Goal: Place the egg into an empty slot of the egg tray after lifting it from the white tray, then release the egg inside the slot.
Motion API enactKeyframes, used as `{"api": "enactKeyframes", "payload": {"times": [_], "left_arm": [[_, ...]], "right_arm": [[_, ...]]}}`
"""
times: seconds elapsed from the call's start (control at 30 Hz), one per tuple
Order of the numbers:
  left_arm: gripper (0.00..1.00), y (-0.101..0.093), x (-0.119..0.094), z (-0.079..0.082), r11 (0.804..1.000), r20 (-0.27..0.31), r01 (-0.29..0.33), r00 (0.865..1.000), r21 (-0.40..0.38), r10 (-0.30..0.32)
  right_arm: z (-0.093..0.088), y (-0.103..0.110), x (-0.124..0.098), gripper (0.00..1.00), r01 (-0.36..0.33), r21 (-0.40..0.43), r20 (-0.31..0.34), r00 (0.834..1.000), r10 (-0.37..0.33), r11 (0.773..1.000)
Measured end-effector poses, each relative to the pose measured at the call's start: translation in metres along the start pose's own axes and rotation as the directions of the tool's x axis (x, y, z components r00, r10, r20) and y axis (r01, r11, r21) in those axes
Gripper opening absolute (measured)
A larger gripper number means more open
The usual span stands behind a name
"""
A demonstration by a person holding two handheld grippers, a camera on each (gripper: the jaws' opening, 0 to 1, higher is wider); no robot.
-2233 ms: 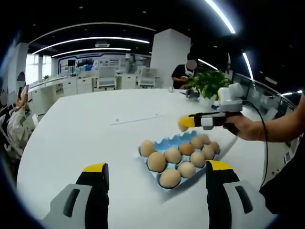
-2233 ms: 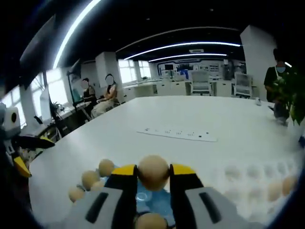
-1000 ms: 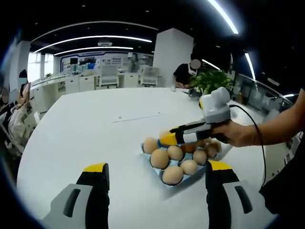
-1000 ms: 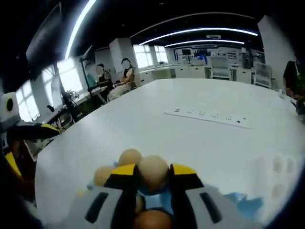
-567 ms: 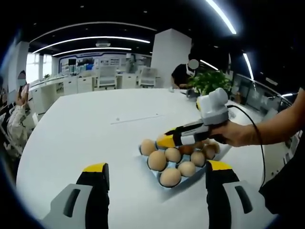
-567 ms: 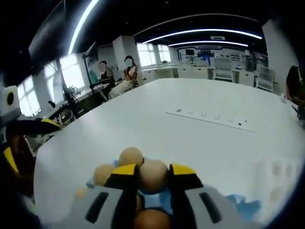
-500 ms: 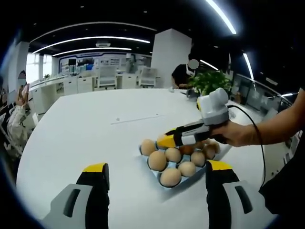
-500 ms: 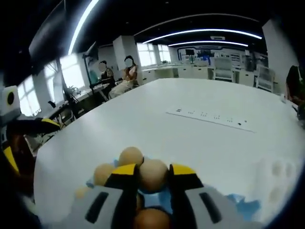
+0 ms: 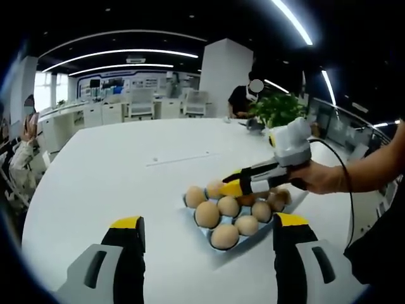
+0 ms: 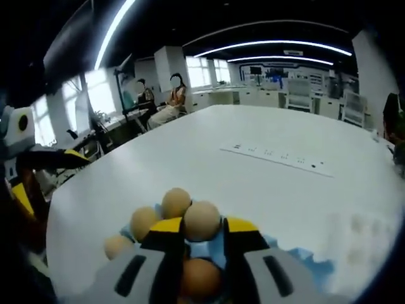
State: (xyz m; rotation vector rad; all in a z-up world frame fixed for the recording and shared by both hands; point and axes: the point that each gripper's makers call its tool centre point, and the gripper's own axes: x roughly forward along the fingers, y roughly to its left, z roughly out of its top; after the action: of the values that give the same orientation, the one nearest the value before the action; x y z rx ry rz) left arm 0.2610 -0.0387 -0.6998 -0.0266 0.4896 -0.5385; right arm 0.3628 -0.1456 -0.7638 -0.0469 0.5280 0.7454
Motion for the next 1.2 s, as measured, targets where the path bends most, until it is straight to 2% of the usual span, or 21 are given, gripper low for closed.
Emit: {"api": "enactKeyframes", "payload": {"times": [0.1, 0.37, 0.43, 0.53, 0.6, 0.67, 0.7, 0.77, 0.9, 0.93, 0.97, 1.0, 1.03, 1.1, 1.2], "left_arm": [[0.83, -0.001, 0.000, 0.000, 1.000, -0.002, -0.002, 1.000, 0.006, 0.002], [0.83, -0.010, 0.005, 0.002, 1.000, 0.000, 0.010, 1.000, 0.011, -0.010], [0.83, -0.011, 0.006, 0.002, 1.000, 0.001, 0.013, 1.000, 0.010, -0.013], [0.83, -0.013, 0.007, 0.001, 1.000, -0.007, 0.014, 1.000, 0.011, -0.013], [0.83, -0.014, 0.008, 0.001, 1.000, -0.007, 0.016, 1.000, 0.011, -0.016], [0.83, -0.013, 0.009, 0.002, 1.000, -0.007, 0.010, 1.000, 0.010, -0.010], [0.83, -0.013, 0.009, 0.003, 1.000, -0.006, 0.009, 1.000, 0.009, -0.009], [0.83, -0.014, 0.009, 0.004, 1.000, -0.004, 0.009, 1.000, 0.009, -0.009], [0.83, -0.017, 0.011, 0.003, 1.000, -0.010, 0.008, 1.000, 0.016, -0.008], [0.83, -0.017, 0.011, 0.003, 1.000, -0.012, 0.006, 1.000, 0.014, -0.006], [0.83, -0.017, 0.011, 0.003, 1.000, -0.014, 0.004, 1.000, 0.013, -0.004], [0.83, -0.017, 0.011, 0.003, 1.000, -0.015, 0.003, 1.000, 0.013, -0.002], [0.83, -0.018, 0.011, 0.003, 1.000, -0.014, 0.000, 1.000, 0.013, 0.000], [0.83, -0.019, 0.012, 0.004, 1.000, -0.014, 0.000, 1.000, 0.014, 0.000], [0.84, -0.021, 0.013, 0.005, 1.000, -0.011, -0.004, 1.000, 0.013, 0.004]], "right_arm": [[0.001, -0.010, -0.011, 0.24, 0.025, 0.010, 0.018, 1.000, -0.025, 1.000], [-0.012, -0.050, -0.046, 0.24, 0.118, 0.059, 0.019, 0.993, -0.119, 0.991], [-0.017, -0.062, -0.055, 0.24, 0.151, 0.061, 0.016, 0.988, -0.153, 0.987], [-0.021, -0.093, -0.077, 0.24, 0.236, 0.113, 0.039, 0.970, -0.241, 0.965], [-0.023, -0.117, -0.094, 0.24, 0.309, 0.135, 0.046, 0.947, -0.318, 0.941], [-0.024, -0.144, -0.113, 0.24, 0.399, 0.119, 0.055, 0.912, -0.407, 0.909], [-0.025, -0.159, -0.124, 0.24, 0.447, 0.116, 0.060, 0.888, -0.455, 0.887], [-0.028, -0.183, -0.140, 0.24, 0.508, 0.129, 0.059, 0.853, -0.518, 0.852], [-0.041, -0.218, -0.161, 0.24, 0.590, 0.140, 0.030, 0.800, -0.599, 0.795], [-0.042, -0.221, -0.163, 0.24, 0.600, 0.137, 0.028, 0.793, -0.609, 0.788], [-0.043, -0.229, -0.170, 0.24, 0.631, 0.132, 0.025, 0.769, -0.639, 0.765], [-0.044, -0.234, -0.173, 0.24, 0.643, 0.123, 0.029, 0.759, -0.650, 0.756], [-0.047, -0.238, -0.174, 0.24, 0.642, 0.125, 0.026, 0.760, -0.649, 0.756], [-0.051, -0.246, -0.177, 0.25, 0.651, 0.150, 0.017, 0.751, -0.661, 0.744], [-0.059, -0.250, -0.173, 0.27, 0.639, 0.157, -0.005, 0.763, -0.647, 0.753]]}}
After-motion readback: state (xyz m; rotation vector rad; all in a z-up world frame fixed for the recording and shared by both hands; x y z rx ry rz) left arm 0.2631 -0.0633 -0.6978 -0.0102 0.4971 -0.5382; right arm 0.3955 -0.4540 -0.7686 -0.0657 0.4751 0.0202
